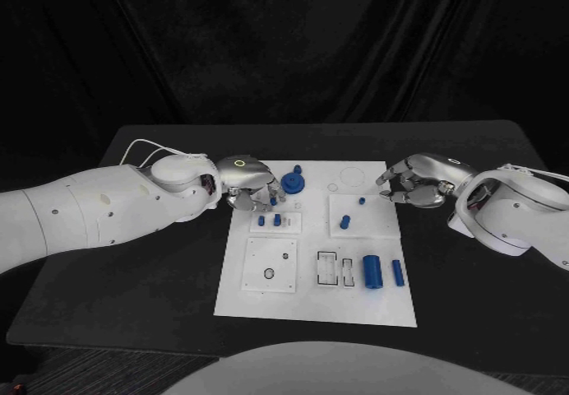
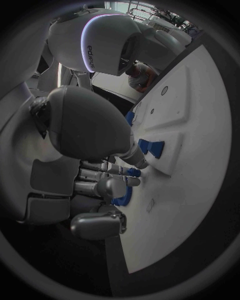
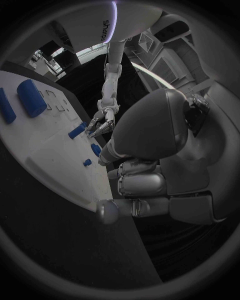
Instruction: Assemble the parts on the task board
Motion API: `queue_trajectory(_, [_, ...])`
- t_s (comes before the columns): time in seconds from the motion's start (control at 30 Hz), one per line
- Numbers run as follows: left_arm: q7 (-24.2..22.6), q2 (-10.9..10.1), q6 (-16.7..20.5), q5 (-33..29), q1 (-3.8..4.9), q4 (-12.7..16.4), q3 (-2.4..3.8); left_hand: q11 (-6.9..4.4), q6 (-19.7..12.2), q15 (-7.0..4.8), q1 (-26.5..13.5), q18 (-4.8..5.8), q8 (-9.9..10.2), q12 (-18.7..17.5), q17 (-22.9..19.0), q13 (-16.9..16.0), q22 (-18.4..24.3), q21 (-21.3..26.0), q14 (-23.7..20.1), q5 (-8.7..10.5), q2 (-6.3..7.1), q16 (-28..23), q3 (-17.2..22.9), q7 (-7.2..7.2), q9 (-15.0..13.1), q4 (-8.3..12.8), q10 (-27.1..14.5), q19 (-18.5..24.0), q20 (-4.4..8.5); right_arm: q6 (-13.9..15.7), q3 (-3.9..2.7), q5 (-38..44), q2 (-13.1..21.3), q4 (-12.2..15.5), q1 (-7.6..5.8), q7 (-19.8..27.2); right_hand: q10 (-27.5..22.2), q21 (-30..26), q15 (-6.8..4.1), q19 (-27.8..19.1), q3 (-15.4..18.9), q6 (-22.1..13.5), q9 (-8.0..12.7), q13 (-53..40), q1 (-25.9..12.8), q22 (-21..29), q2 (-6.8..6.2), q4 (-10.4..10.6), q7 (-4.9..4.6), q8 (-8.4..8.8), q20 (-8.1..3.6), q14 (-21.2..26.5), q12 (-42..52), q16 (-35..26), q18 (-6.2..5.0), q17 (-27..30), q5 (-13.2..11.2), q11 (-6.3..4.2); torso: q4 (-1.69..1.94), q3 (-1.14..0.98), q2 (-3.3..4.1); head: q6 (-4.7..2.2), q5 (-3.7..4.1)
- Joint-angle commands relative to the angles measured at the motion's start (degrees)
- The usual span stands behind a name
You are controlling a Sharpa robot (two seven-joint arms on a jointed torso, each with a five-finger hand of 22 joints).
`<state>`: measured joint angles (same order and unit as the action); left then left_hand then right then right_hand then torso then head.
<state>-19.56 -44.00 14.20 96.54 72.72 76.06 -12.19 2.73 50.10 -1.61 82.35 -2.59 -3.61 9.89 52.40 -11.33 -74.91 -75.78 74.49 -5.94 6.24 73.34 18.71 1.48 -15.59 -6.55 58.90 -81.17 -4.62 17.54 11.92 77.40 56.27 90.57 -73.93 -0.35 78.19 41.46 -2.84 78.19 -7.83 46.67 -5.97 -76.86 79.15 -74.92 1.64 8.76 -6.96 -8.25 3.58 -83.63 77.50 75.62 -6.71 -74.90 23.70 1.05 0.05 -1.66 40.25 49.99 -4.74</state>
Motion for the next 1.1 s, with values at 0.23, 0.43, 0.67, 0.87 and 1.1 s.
queue_trajectory(0.23, [1.98, -0.64, 3.14, -0.1, -0.09, -0.22, 0.03, 1.47, -9.6, 1.17, -4.8, -1.1, 0.06, -0.7, -1.11, -0.71, -10.11, 1.74, -1.23, 3.23, 1.37, -0.49, -5.6, -2.26, 3.06, -3.69, -4.65, 1.07, -0.82, 0.43, -0.02, 0.07, 0.27, 0.16, 0.16, 0.12, -4.22, -2.02, 0.24, -0.97, -1.48, 0.23, 0.29, 4.86, -0.01, -4.34, -0.76, 0.09, -0.12, 0.53, 0.01, -1.34, -5.63, -1.37, -1.28, -0.21, 0.04, 0.04, -0.02, 0.0, 0.01, 0.01, 0.28])
queue_trajectory(0.43, [-0.02, -2.99, 10.94, -6.35, 0.01, 0.15, 0.05, 2.02, -13.7, 1.53, -4.1, -1.11, -0.07, -0.36, -1.39, -1.24, -10.1, 1.93, -1.26, 3.2, 1.54, -0.55, -9.54, -2.53, 4.91, -6.75, -5.4, 1.07, -1.19, 1.87, -0.03, 0.07, 1.2, 0.94, 0.09, 0.22, -14.84, -5.46, 0.15, -1.43, -4.48, 0.98, 0.59, 25.7, -0.77, -3.72, -2.21, 0.57, -0.1, 0.75, 0.01, -0.55, -28.95, -4.07, -1.61, 2.16, -0.09, 0.06, -0.01, 0.04, 0.01, 0.01, 0.62])
queue_trajectory(0.67, [-7.94, -6.56, 16.1, -24.69, 1.47, 0.81, 0.06, 2.48, -8.12, 2.11, -2.56, -2.82, -1.1, 1.29, -15.89, -2.36, -7.52, 11.05, -11.28, 3.04, 0.54, -9.36, -10.61, -0.16, 4.52, -8.46, -7.34, 7.19, -1.96, 2.44, -0.03, 1.96, 2.04, 2.86, -2.88, 0.47, -18.89, -6.8, 1.59, -0.81, -9.22, 2.63, 0.55, 46.3, 0.89, -3.71, -5.51, 0.03, -1.27, 0.45, 0.83, -0.66, -53.32, -5.46, -1.59, 3.29, -2.21, 1.86, -0.02, 0.09, -0.01, 0.01, 0.84])
queue_trajectory(0.87, [-19.7, -8.37, 10.09, -45.82, 2.66, 0.85, 0.06, 5.01, -7.71, 5.66, -10.48, -5.94, -0.55, 1.63, -22.37, -3.11, 0.3, 39.8, -27.15, 3.13, 2.14, -19.91, -21.31, 2.28, 5.31, -10.0, -14.58, 30.33, -4.2, -1.25, -0.03, 7.63, 1.95, 4.34, -6.45, -2.03, -21.3, -8.32, 2.75, -1.21, -9.46, 2.44, 0.66, 53.42, 0.91, -3.54, -7.49, -0.22, -1.35, 0.7, 1.73, -0.13, -61.04, -6.59, -1.6, 4.23, -4.9, 3.4, -0.04, 0.27, -0.19, 0.01, 0.77])
queue_trajectory(1.1, [-30.73, -9.05, -5.21, -74.79, 3.1, 2.15, 0.04, 2.93, -6.48, 10.43, -11.64, -2.82, -0.57, 2.36, -35.01, -1.78, 9.58, 60.33, -46.91, 3.06, -0.78, -42.22, -25.98, 5.41, 6.2, -10.33, -25.04, 54.69, -5.85, -7.65, -0.04, 17.28, -0.13, 4.28, -8.31, -3.97, -38.79, -25.88, 4.23, -10.39, -4.31, -3.07, 1.61, 58.63, 2.35, 0.2, -8.35, -2.94, 2.67, 3.77, 3.53, 10.23, -67.87, -19.83, -3.43, 14.57, -9.99, 6.44, -0.27, 0.67, -0.59, 0.01, 0.75])
